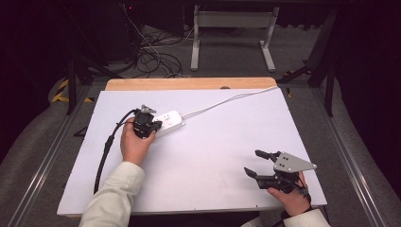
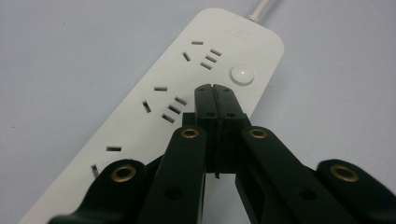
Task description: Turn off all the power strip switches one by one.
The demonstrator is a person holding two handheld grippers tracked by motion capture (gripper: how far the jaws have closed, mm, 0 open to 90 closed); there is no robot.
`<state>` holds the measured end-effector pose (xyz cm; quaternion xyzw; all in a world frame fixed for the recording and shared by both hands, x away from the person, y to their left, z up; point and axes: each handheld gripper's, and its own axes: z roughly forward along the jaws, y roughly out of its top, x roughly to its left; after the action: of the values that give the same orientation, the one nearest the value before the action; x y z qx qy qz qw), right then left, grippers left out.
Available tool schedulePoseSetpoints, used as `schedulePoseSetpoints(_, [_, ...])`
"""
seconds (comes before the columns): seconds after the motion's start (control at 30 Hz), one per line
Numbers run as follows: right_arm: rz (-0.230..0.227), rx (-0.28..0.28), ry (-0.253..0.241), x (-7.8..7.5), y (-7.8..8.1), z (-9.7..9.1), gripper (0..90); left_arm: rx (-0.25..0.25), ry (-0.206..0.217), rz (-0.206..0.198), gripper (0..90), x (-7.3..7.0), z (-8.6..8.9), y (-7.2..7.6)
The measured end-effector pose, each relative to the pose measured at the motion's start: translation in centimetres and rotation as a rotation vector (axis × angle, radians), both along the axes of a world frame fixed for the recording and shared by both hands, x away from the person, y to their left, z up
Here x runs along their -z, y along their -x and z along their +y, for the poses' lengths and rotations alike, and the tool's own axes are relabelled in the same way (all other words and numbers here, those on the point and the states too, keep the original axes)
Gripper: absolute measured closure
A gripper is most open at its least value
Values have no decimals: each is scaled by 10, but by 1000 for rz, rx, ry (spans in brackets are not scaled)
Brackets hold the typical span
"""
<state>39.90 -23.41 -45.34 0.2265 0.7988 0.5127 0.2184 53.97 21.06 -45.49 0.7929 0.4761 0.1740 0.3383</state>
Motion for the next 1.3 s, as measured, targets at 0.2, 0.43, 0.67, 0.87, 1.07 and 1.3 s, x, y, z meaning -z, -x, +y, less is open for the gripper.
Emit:
schedulePoseSetpoints(0.2, [2,0,0,0,0,0,298,4,-8,-8,900,1,0,0])
schedulePoseSetpoints(0.43, [4,2,2,1,0,0,298,8,-22,-18,900,4,0,0])
schedulePoseSetpoints(0.67, [5,3,-1,0,0,1,298,8,-31,-27,900,4,-1,1])
schedulePoseSetpoints(0.87, [4,2,3,0,0,1,298,10,-18,-31,900,5,0,1])
schedulePoseSetpoints(1.07, [5,2,4,0,0,1,298,4,-13,-44,900,7,0,3])
schedulePoseSetpoints(1.3, [4,0,2,0,1,1,298,-4,-39,-51,900,7,-4,4])
